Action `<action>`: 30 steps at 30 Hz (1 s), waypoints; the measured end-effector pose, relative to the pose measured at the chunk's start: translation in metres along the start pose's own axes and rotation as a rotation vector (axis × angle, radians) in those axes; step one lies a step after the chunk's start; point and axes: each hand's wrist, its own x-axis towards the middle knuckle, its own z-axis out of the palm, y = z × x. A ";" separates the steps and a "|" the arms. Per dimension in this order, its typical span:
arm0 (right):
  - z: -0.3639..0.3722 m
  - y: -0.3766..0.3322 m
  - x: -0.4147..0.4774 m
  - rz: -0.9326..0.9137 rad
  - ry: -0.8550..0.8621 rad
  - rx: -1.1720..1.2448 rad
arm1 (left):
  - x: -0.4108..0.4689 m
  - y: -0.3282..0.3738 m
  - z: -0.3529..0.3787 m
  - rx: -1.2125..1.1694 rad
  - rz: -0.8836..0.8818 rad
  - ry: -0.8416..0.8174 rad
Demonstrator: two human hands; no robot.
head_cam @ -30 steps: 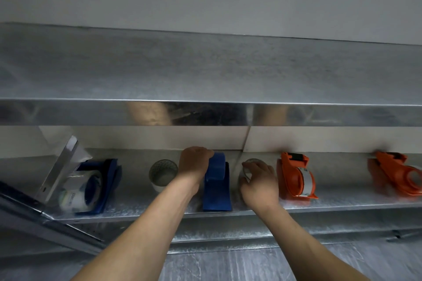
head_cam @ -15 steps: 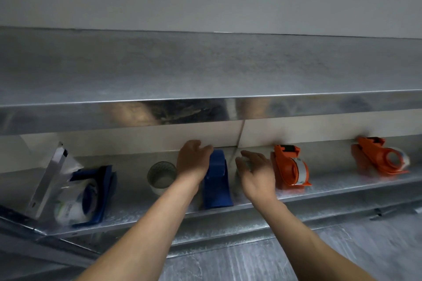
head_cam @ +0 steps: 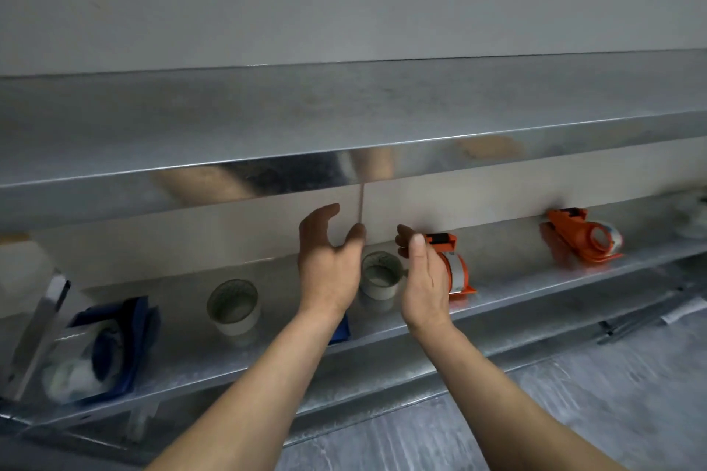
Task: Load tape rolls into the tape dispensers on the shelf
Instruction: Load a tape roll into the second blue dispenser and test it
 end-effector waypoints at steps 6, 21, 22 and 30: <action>-0.091 0.001 -0.003 0.004 0.057 0.028 | -0.055 0.026 0.065 -0.031 0.014 -0.164; -0.374 -0.009 -0.019 -0.020 0.343 0.152 | -0.207 0.100 0.269 -0.310 -0.039 -0.598; -0.388 -0.005 -0.017 -0.020 0.366 0.149 | -0.211 0.101 0.283 -0.301 -0.020 -0.616; -0.484 0.025 0.016 0.001 0.507 0.008 | -0.229 0.113 0.390 -0.249 0.128 -0.775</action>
